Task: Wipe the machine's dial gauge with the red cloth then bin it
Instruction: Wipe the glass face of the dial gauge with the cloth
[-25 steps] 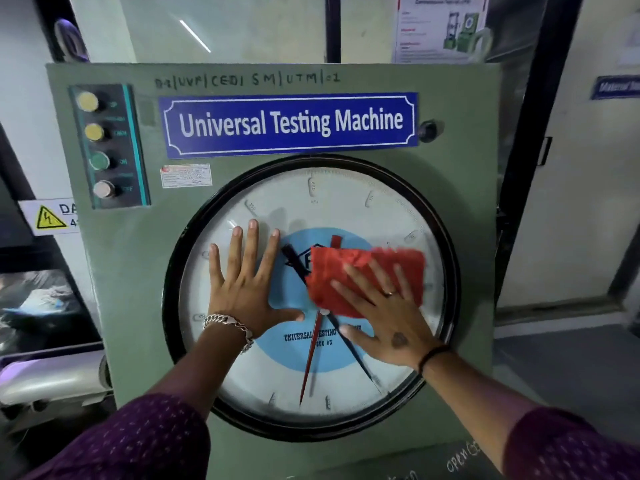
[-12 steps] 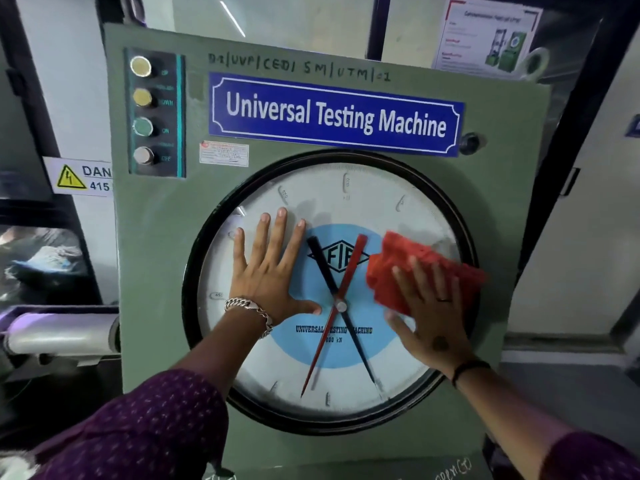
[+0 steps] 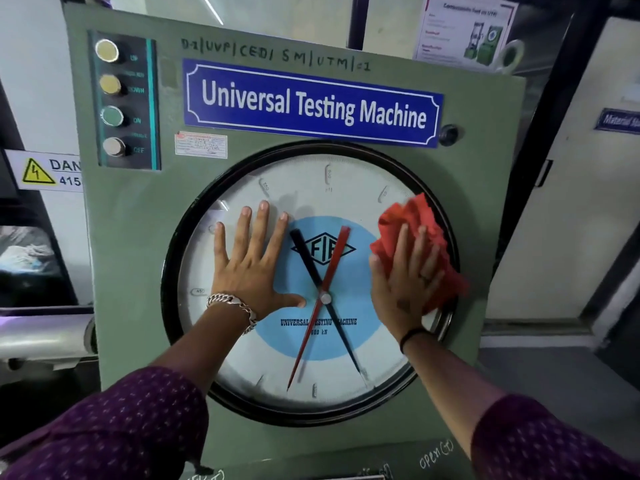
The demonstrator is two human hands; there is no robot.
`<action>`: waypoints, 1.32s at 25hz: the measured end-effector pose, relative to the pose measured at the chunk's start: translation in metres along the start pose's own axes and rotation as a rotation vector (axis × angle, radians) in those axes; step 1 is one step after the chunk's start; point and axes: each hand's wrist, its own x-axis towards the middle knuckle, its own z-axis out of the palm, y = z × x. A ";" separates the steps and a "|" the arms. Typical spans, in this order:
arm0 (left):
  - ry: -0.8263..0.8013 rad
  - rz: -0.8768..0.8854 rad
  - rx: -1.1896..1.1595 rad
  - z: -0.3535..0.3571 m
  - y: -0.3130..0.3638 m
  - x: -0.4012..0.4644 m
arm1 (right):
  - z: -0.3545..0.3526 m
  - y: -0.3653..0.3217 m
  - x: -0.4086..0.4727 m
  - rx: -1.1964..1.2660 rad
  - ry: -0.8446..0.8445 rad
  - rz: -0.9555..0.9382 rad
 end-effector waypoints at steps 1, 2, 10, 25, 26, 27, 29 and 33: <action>-0.003 0.005 0.007 0.000 0.001 0.000 | -0.001 -0.022 0.017 0.015 0.024 -0.041; -0.006 0.010 0.004 -0.001 0.003 -0.001 | 0.002 -0.036 0.029 0.000 0.049 -0.142; -0.018 0.007 0.030 -0.046 -0.007 -0.007 | -0.031 0.007 0.007 -0.178 -0.055 -0.732; -0.105 -0.075 -0.016 -0.162 -0.016 -0.076 | -0.124 -0.103 -0.019 0.366 -0.406 -0.663; -0.129 -0.094 0.016 -0.179 -0.016 -0.090 | -0.133 -0.108 -0.029 0.405 -0.412 -0.681; -0.152 -0.114 0.048 -0.195 -0.016 -0.106 | -0.141 -0.113 -0.039 0.440 -0.420 -0.711; -0.187 -0.156 0.091 -0.226 -0.021 -0.136 | -0.148 -0.127 -0.061 0.487 -0.454 -0.773; -0.253 -0.251 0.174 -0.284 -0.031 -0.190 | -0.154 -0.161 -0.110 0.587 -0.519 -0.858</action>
